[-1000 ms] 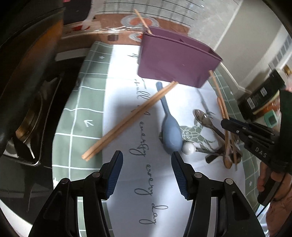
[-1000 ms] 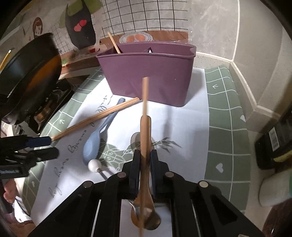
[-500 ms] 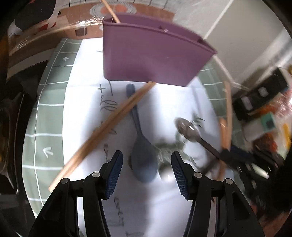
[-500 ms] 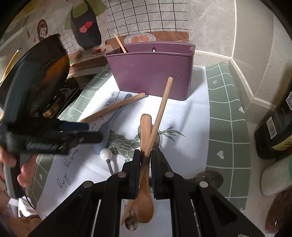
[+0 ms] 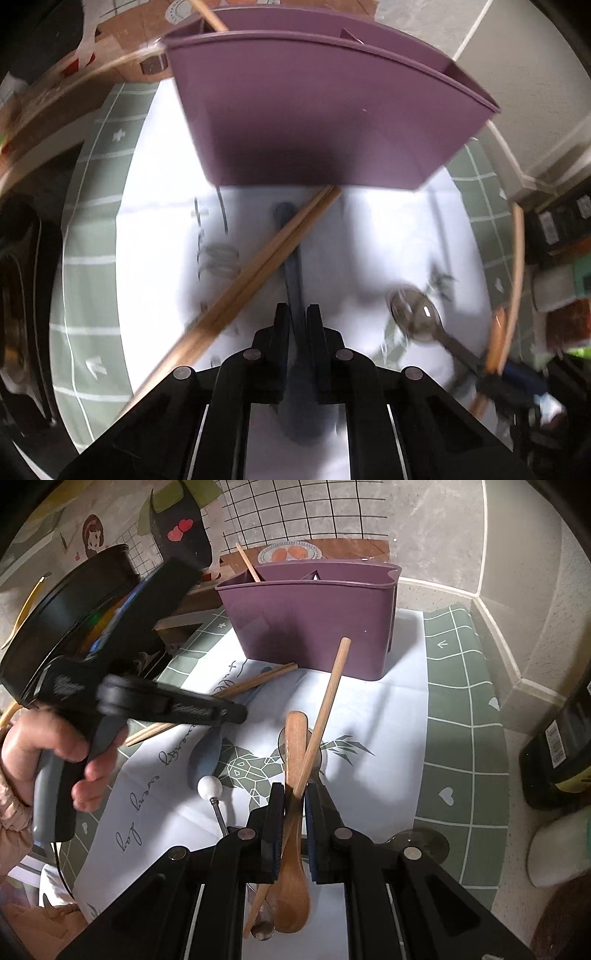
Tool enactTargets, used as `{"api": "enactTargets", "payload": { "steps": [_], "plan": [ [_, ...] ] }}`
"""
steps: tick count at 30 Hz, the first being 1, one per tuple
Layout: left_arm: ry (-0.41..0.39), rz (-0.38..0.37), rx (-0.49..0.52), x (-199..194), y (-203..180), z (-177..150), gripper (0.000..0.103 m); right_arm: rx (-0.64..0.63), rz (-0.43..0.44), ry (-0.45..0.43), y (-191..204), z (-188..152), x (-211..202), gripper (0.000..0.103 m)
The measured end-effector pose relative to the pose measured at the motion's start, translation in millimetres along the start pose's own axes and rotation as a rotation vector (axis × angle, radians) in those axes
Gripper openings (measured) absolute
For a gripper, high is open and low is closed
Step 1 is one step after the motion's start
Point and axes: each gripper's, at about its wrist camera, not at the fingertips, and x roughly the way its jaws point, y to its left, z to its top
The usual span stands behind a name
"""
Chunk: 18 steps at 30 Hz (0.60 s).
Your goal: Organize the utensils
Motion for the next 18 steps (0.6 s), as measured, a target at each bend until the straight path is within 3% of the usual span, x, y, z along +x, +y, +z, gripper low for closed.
{"api": "enactTargets", "payload": {
  "steps": [11,18],
  "plan": [
    [0.061,-0.085,0.035,-27,4,-71,0.009,0.008,0.028,0.055,-8,11,18,0.014],
    [0.065,-0.086,0.052,-28,-12,-81,0.011,-0.074,0.039,0.074,11,23,29,0.014]
  ]
}}
